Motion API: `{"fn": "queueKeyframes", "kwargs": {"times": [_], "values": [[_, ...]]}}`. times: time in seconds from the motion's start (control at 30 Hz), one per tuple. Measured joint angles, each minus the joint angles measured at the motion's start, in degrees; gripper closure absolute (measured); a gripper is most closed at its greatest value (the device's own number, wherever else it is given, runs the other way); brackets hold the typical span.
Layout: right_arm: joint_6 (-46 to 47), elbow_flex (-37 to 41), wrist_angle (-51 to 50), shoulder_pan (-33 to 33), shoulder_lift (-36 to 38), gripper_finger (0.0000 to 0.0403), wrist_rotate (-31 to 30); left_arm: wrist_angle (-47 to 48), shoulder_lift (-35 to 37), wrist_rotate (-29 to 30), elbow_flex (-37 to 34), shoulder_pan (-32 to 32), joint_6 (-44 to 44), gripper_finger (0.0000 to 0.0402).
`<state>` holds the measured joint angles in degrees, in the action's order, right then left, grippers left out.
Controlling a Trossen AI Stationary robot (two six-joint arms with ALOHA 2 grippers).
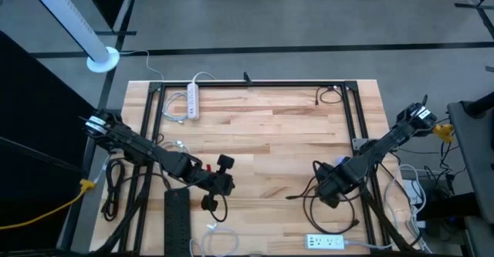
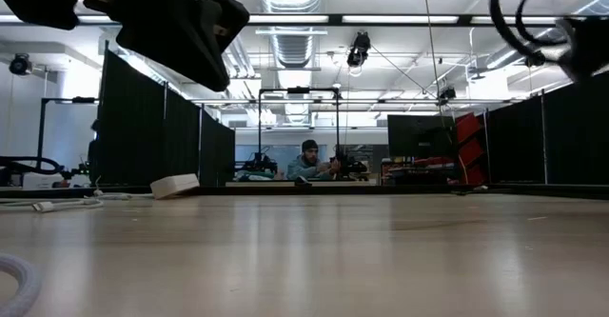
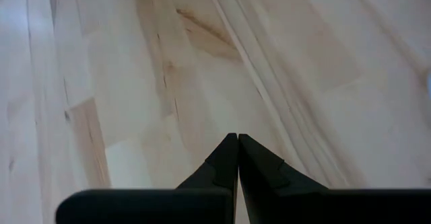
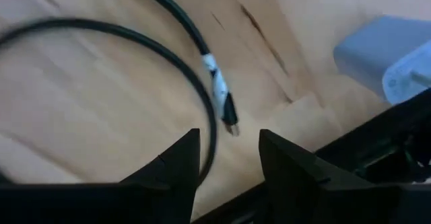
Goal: Plug in charger cables
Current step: Insert the bottom black charger cable into the bottom white outlet extension
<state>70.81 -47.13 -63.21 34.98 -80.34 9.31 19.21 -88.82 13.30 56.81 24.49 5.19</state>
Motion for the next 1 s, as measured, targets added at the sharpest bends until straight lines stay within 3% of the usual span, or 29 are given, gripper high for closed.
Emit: {"fn": "queueKeyframes", "kwargs": {"times": [0.57, 0.83, 1.0], "values": [[-8.99, 12.41, 16.46, -0.04, -0.28, 0.0321, -1.65, -0.06, -0.04, 0.00, -0.34, 0.07, -11.99, 0.0402], [-10.86, 11.27, 16.47, -0.13, 1.45, 0.0386, -1.61, -1.56, -0.04, 0.20, -0.34, 0.07, -13.47, 0.0402], [-10.92, 7.41, 14.87, -0.13, 2.87, 0.0385, -2.68, -5.13, -0.04, 0.24, -0.36, 0.07, -13.19, 0.0402]]}}
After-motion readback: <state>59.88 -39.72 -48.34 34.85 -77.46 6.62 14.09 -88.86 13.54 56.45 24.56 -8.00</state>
